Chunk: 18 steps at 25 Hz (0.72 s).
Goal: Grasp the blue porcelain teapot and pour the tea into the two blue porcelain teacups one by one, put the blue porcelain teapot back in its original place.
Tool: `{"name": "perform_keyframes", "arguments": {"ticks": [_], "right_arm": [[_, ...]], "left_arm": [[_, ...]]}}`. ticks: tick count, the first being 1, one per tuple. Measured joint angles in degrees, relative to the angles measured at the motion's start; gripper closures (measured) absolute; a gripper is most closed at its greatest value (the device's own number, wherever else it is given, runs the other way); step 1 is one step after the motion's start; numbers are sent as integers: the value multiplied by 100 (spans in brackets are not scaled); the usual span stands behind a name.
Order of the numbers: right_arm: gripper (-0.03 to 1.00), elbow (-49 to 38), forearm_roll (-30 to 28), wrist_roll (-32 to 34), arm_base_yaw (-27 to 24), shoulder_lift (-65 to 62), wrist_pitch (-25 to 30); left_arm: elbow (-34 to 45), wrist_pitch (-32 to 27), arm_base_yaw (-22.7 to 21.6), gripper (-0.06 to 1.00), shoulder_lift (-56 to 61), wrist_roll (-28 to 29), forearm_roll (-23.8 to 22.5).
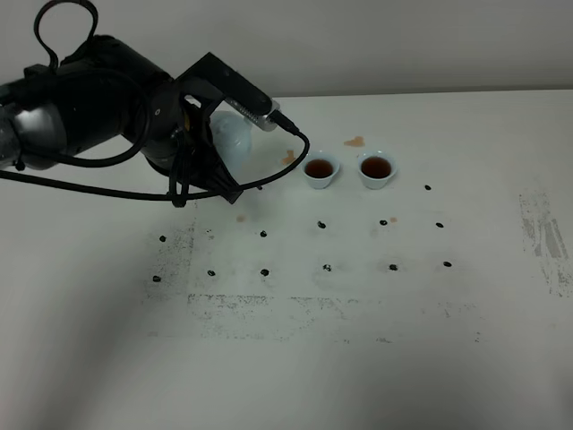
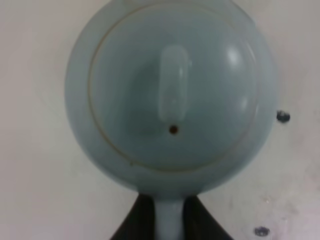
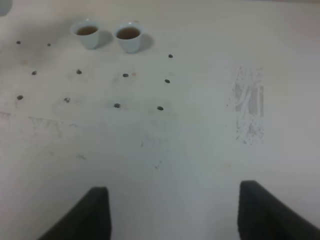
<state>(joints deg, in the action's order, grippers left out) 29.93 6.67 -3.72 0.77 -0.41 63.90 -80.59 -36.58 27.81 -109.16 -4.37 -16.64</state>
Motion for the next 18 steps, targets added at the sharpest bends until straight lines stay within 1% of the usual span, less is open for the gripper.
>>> {"name": "perform_keyframes", "arguments": {"ticks": [6, 9, 13, 18], "right_arm": [[40, 0, 0, 0, 0, 0, 0], [40, 0, 0, 0, 0, 0, 0], [40, 0, 0, 0, 0, 0, 0], [40, 0, 0, 0, 0, 0, 0]], "left_arm": [[520, 417, -59, 86, -11, 384, 86], [662, 486, -59, 86, -51, 541, 91], [813, 637, -59, 86, -171, 586, 91], [1041, 1053, -59, 86, -287, 604, 91]]}}
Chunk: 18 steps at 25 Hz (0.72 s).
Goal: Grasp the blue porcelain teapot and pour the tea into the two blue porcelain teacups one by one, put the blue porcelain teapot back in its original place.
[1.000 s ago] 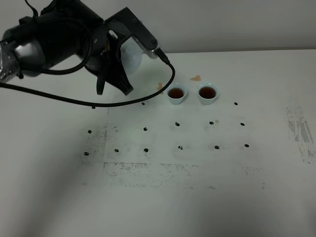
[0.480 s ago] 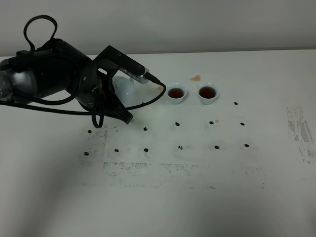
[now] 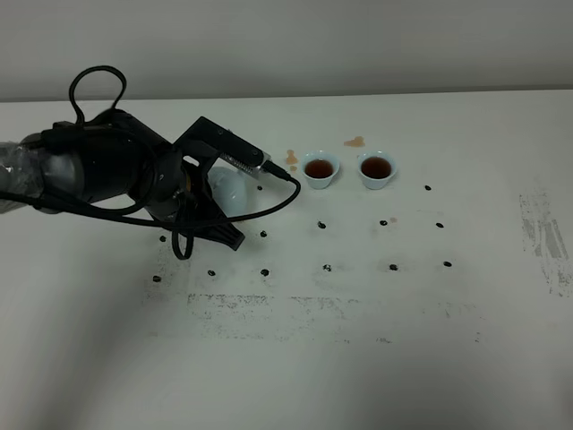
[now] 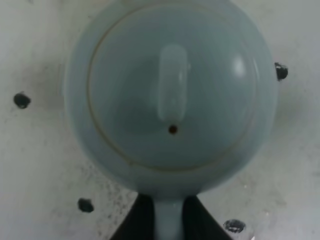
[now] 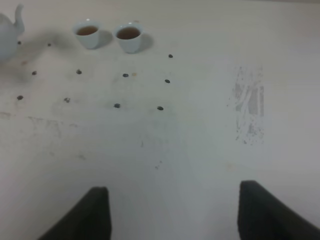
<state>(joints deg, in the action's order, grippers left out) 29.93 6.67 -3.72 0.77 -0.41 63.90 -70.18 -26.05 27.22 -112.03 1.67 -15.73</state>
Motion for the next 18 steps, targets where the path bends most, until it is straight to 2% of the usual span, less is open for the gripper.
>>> {"name": "perform_keyframes", "arguments": {"ticks": [18], "right_arm": [[40, 0, 32, 0, 0, 0, 0]], "left_arm": [[62, 38, -17, 86, -236, 160, -6]]}}
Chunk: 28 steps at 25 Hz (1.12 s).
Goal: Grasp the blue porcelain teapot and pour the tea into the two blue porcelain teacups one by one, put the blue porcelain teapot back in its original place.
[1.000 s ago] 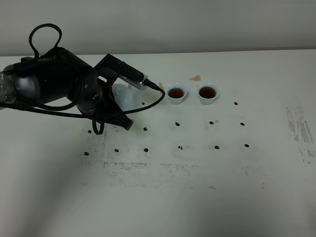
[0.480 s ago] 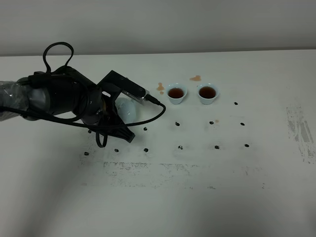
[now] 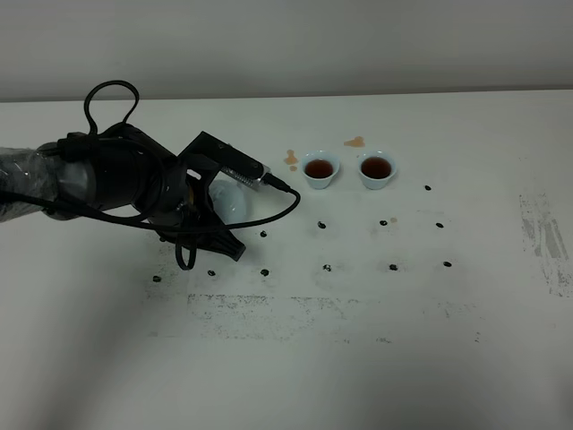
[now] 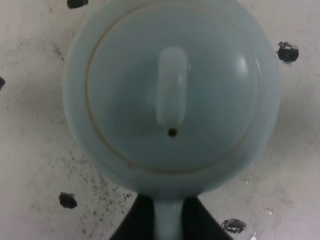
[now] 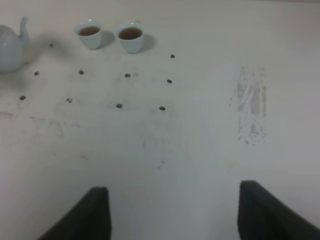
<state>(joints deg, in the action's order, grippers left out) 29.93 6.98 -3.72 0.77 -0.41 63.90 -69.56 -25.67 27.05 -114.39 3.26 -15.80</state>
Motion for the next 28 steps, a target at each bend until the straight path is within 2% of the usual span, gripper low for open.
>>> {"name": "perform_keyframes", "arguments": {"ticks": [28], "right_arm": [[40, 0, 11, 0, 0, 0, 0]], "left_arm": [[-15, -640, -19, 86, -7, 17, -24]]}}
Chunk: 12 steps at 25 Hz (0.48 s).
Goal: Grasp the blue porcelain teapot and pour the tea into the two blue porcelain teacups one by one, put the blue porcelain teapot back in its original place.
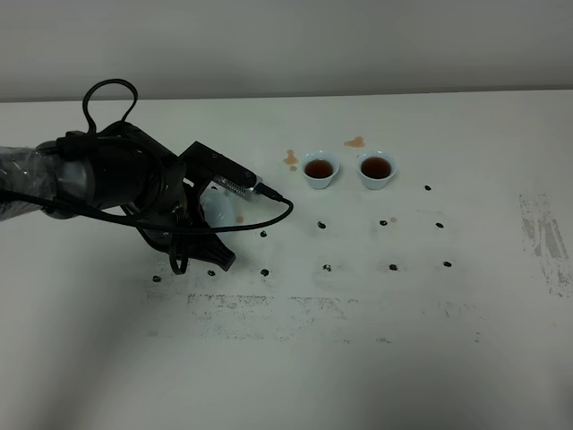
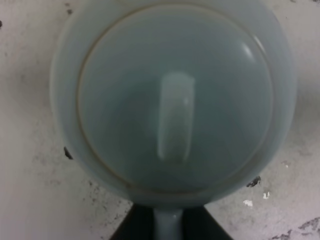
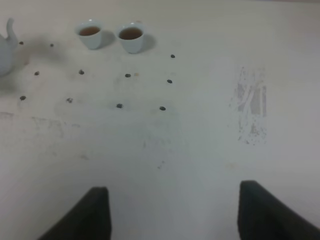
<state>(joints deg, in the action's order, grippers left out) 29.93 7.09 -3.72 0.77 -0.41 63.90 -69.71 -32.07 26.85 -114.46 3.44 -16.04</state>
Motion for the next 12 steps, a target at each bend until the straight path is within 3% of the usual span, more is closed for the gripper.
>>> {"name": "perform_keyframes", "arguments": {"ticks": [5, 12], "right_arm": [[40, 0, 0, 0, 0, 0, 0], [40, 0, 0, 0, 0, 0, 0]], "left_arm": [[0, -18, -4, 84, 0, 0, -12], [11, -140, -28, 64, -10, 0, -23]]}}
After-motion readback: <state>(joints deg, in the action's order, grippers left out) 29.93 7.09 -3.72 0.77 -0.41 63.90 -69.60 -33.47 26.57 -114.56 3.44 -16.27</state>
